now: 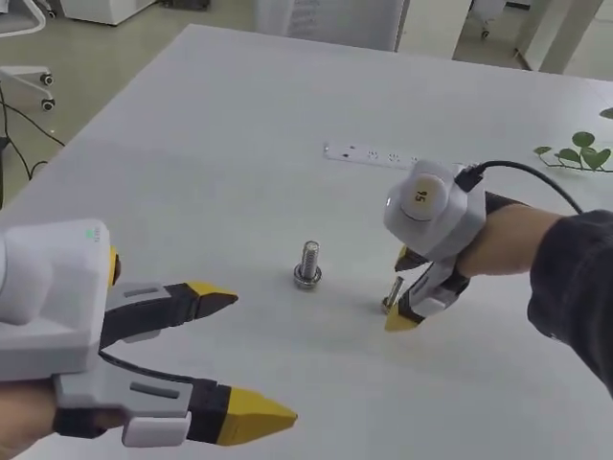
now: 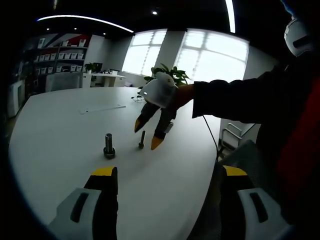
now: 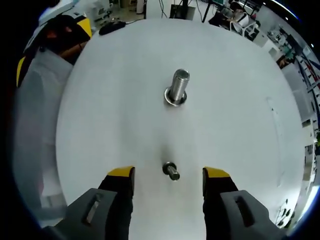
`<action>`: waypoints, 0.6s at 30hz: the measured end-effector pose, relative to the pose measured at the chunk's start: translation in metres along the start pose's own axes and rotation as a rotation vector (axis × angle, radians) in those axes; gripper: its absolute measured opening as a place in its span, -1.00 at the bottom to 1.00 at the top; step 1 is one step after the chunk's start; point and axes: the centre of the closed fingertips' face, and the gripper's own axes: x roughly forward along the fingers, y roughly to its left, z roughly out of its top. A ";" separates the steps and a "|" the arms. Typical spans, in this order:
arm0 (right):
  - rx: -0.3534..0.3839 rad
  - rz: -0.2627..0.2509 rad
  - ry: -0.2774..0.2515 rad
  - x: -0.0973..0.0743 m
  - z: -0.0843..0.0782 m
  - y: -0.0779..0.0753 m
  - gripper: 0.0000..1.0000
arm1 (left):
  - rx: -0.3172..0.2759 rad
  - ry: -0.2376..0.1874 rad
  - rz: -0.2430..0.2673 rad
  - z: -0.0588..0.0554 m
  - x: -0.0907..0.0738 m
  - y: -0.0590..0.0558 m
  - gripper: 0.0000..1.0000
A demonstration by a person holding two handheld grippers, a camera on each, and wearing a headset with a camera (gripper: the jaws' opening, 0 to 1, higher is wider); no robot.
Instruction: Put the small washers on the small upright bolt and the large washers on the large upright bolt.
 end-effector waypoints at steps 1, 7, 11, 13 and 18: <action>0.005 -0.010 -0.012 -0.001 0.000 0.000 0.22 | 0.001 0.000 -0.001 0.000 0.000 0.000 0.68; 0.056 -0.028 -0.062 -0.010 0.000 0.005 0.39 | 0.006 0.000 -0.003 0.001 0.000 0.000 0.69; 0.072 -0.050 -0.086 -0.016 -0.001 0.008 0.45 | 0.011 -0.002 -0.005 0.003 0.001 -0.001 0.69; 0.085 -0.064 -0.106 -0.021 -0.001 0.009 0.48 | 0.013 -0.001 -0.004 0.003 0.001 0.000 0.69; 0.113 -0.093 -0.159 -0.033 0.001 0.013 0.54 | 0.020 -0.007 -0.006 0.005 0.001 -0.002 0.70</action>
